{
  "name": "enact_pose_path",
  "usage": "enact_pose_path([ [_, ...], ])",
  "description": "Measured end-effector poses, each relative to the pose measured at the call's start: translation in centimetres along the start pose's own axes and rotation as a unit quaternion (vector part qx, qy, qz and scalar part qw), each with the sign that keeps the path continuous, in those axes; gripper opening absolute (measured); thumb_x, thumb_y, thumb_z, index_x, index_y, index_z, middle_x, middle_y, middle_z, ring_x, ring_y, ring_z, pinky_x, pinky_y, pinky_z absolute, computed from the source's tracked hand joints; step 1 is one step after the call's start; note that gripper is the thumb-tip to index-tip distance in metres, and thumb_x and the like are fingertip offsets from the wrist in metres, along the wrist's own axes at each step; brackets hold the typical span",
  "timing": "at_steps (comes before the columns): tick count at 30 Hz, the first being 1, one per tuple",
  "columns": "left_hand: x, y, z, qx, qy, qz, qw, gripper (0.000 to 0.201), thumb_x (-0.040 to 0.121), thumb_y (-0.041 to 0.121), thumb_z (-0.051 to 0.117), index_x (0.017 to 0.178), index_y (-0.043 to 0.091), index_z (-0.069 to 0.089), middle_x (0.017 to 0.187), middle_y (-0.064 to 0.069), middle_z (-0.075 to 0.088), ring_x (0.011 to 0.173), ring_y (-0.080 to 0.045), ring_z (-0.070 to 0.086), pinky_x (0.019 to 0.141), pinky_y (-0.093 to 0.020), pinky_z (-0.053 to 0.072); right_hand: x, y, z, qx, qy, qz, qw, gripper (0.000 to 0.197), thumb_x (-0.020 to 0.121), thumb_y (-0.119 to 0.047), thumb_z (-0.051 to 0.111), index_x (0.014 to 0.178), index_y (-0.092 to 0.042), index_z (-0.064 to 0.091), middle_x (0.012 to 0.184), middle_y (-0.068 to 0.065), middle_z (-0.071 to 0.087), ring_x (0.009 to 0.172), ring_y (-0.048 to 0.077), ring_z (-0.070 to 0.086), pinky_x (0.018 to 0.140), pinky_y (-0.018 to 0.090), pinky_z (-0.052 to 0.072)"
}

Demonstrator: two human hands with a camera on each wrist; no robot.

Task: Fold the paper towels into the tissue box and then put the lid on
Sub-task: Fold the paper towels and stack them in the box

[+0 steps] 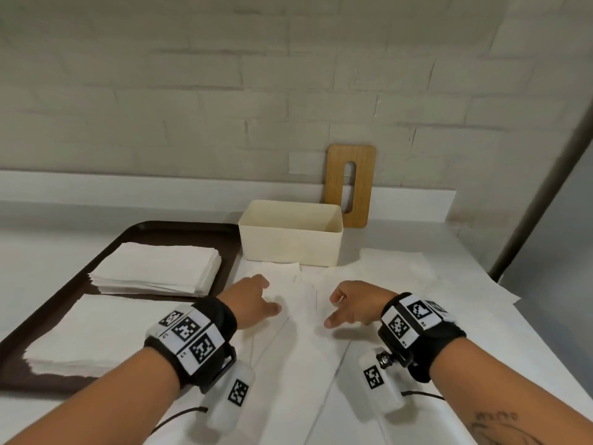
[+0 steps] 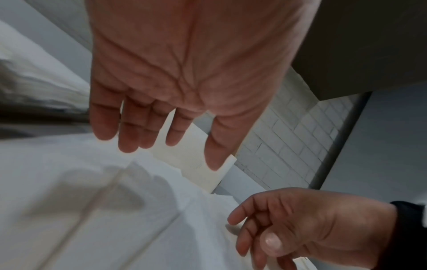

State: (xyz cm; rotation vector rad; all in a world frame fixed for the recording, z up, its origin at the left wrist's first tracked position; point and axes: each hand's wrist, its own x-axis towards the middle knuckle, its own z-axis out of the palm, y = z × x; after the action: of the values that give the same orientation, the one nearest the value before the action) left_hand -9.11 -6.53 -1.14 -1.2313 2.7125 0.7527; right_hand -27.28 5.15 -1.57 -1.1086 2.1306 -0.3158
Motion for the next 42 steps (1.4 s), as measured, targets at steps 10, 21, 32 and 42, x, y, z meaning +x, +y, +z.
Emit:
enact_pose_path([
  [10,-1.3,-0.2,3.2,-0.114,0.001,-0.074,0.991,0.066,0.089,0.036,0.056,0.142,0.011,0.028,0.146,-0.010,0.035,0.132,-0.024,0.039,0.105,-0.030,0.032,-1.7,-1.3,1.8,-0.119,0.003,-0.018,0.993,0.012,0.086,-0.019,0.062,0.082,-0.010,0.056,0.086,0.003,0.054,0.078,0.016,0.050,0.070,0.024,0.043],
  [21,-0.7,-1.0,2.9,-0.184,0.022,-0.109,0.977,0.067,0.089,0.039,0.054,0.142,0.006,0.029,0.143,-0.010,0.041,0.129,-0.024,0.042,0.097,-0.026,0.034,1.6,-5.0,0.9,0.190,0.148,-0.027,0.970,0.027,0.082,-0.022,0.069,0.102,-0.016,0.053,0.106,0.006,0.055,0.087,0.026,0.061,0.079,0.039,0.055],
  [32,0.7,-1.8,3.1,-0.023,0.033,-0.169,0.985,0.071,0.080,0.046,0.059,0.138,0.012,0.032,0.140,-0.009,0.042,0.130,-0.030,0.039,0.104,-0.034,0.034,0.7,-3.2,2.3,0.209,-0.006,0.099,0.973,0.015,0.080,-0.013,0.069,0.073,-0.002,0.063,0.063,0.010,0.056,0.047,0.020,0.050,0.054,0.030,0.046],
  [42,1.4,-2.3,3.6,-0.143,0.052,-0.173,0.973,0.095,0.069,0.028,0.079,0.143,0.010,0.022,0.144,-0.014,0.033,0.130,-0.031,0.041,0.102,-0.037,0.041,2.2,-2.8,4.0,0.203,0.053,0.067,0.975,0.030,0.082,-0.019,0.066,0.064,-0.019,0.043,0.066,0.000,0.046,0.053,0.012,0.044,0.046,0.022,0.038],
])
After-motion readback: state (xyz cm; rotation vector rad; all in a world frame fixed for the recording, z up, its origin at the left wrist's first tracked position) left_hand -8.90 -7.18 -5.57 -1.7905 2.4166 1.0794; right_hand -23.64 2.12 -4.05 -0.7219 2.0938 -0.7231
